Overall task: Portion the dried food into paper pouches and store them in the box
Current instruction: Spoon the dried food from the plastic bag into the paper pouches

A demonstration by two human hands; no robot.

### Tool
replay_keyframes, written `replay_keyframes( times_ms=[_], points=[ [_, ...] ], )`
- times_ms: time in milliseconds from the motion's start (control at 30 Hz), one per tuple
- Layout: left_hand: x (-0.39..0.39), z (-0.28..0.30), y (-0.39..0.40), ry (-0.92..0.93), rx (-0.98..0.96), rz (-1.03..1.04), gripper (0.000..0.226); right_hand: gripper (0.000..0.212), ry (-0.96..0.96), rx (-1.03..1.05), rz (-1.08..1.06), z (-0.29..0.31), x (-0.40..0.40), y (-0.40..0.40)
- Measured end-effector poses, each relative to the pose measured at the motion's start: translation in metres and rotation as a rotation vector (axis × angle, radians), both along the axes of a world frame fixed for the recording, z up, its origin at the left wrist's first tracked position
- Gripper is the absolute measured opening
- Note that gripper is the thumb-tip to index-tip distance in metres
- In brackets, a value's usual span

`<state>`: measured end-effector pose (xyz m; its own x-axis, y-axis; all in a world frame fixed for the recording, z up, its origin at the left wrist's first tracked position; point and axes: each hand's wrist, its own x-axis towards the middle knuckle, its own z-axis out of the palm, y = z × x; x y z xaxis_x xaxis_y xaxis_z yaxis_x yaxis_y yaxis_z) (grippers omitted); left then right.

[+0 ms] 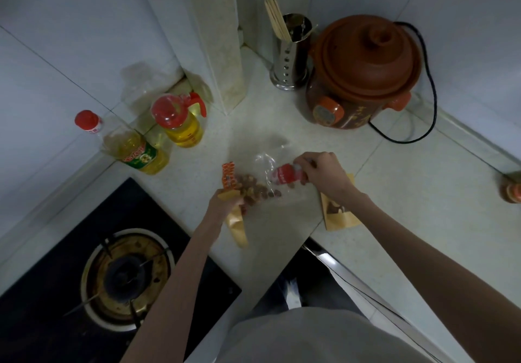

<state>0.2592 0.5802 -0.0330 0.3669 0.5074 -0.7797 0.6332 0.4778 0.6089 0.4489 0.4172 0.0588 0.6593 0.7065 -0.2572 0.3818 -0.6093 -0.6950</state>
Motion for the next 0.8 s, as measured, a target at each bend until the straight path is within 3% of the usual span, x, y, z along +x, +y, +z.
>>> replay_keyframes(
  times_ms=[100,233,533,800],
  points=[
    [0.002,-0.002,-0.005,-0.064,-0.137,0.098,0.045,0.023,-0.080,0.085,0.024,0.021,0.006,0.006],
    [0.008,-0.006,-0.012,-0.096,-0.178,0.188,0.036,0.023,-0.143,-0.043,0.032,0.022,0.014,0.002],
    [0.015,-0.011,-0.013,-0.038,-0.124,0.144,0.037,0.027,-0.177,-0.142,0.027,-0.010,0.022,-0.009],
    [0.007,-0.017,-0.016,-0.122,-0.018,-0.018,0.033,0.027,-0.021,-0.134,0.014,-0.042,0.019,0.008]
  ],
)
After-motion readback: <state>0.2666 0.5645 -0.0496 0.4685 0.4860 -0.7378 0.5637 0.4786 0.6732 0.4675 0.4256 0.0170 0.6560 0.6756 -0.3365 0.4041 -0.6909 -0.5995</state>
